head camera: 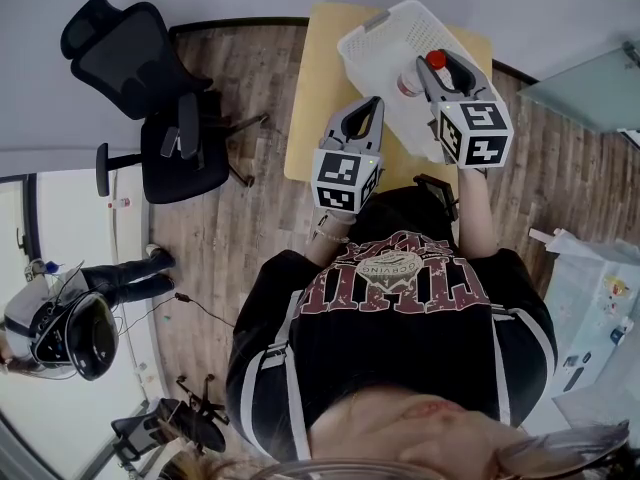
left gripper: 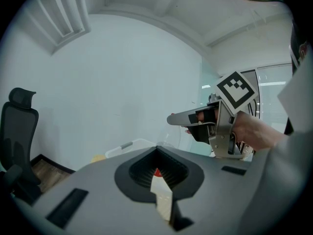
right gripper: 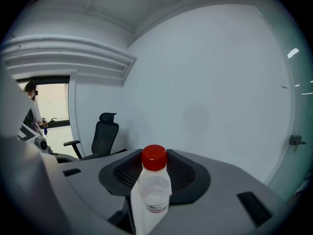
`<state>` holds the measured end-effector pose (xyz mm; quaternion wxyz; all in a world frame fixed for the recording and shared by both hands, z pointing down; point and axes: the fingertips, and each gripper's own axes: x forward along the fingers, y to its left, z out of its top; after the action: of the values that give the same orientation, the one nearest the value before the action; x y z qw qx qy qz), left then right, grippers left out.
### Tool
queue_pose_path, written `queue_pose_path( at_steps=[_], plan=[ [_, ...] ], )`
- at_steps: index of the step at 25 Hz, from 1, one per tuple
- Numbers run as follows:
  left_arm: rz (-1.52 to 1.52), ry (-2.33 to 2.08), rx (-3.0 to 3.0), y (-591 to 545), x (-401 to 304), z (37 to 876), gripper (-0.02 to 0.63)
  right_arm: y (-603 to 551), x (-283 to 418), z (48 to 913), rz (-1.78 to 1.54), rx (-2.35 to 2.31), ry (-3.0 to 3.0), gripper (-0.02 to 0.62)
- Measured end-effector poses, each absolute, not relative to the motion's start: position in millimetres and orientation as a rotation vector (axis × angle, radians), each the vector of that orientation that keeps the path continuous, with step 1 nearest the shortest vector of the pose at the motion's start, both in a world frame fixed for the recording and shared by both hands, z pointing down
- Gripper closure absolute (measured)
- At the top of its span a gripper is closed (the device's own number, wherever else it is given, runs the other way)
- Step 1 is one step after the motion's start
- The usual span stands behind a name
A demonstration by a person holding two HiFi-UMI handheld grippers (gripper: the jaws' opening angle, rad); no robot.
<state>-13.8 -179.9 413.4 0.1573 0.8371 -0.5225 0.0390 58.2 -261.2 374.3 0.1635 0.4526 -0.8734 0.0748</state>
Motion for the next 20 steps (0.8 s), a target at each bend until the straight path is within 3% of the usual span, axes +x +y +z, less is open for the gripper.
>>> queue_pose_path(
  at_steps=[20],
  plan=[
    [0.106,-1.537,2.367,-175,-29,413,0.560,-247,29,333,0.150,1.187,-2.615,0.434]
  ],
)
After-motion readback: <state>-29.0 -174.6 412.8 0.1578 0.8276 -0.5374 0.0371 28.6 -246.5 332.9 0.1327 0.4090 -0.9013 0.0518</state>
